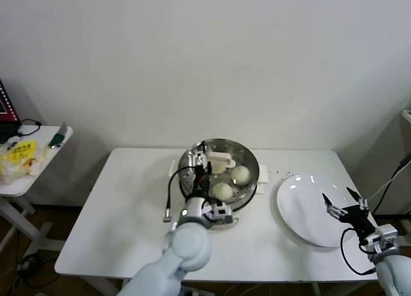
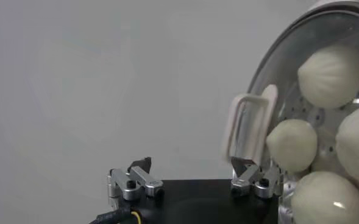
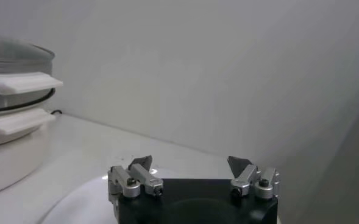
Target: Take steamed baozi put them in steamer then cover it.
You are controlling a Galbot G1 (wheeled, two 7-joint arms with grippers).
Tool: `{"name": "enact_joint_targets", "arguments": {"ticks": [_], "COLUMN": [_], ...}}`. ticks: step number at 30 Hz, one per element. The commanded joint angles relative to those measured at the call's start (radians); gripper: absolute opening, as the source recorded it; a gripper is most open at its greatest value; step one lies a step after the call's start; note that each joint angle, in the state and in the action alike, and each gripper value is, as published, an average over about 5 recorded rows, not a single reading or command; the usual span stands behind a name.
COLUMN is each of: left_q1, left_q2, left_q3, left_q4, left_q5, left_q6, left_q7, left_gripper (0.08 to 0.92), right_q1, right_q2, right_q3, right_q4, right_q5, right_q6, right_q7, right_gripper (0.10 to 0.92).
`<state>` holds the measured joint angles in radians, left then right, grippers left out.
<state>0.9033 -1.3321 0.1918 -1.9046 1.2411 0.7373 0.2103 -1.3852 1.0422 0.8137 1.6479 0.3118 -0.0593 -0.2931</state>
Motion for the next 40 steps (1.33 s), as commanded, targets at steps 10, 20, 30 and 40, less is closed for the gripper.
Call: {"name": "enact_joint_targets", "arguments": {"ticks": [10, 20, 30, 40], "left_q1": [0.407, 0.477, 0.497, 0.492], "left_q2": [0.113, 0.034, 0.039, 0.039], "left_q3": [-0.556, -0.696, -0.702, -0.695], "left_q4": [-0.175, 0.041, 0.101, 0.121], "left_q5": [-1.062, -1.452, -1.498, -1.476], "left_q6": [-0.531, -0.824, -0.867, -0.877], "left_q7": [-0.551, -0.509, -0.458, -0.429], "left_gripper": [0.823, 0.823, 0.823, 0.823], "right_q1": [0.007, -0.007, -0.025, -0.027], "right_q2": [0.006, 0.039, 0.074, 0.088], "right_q3": [-0.019, -0.026, -0.03, -0.029], "right_q4": [0.01, 0.018, 0.023, 0.021], "right_q5": [-0.006, -0.007, 0.005, -0.001], "right_q6": [-0.003, 0.048, 0.085, 0.1], "right_q7": [0.0, -0.005, -0.013, -0.014], "right_gripper": [0.823, 0.823, 0.823, 0.823]}}
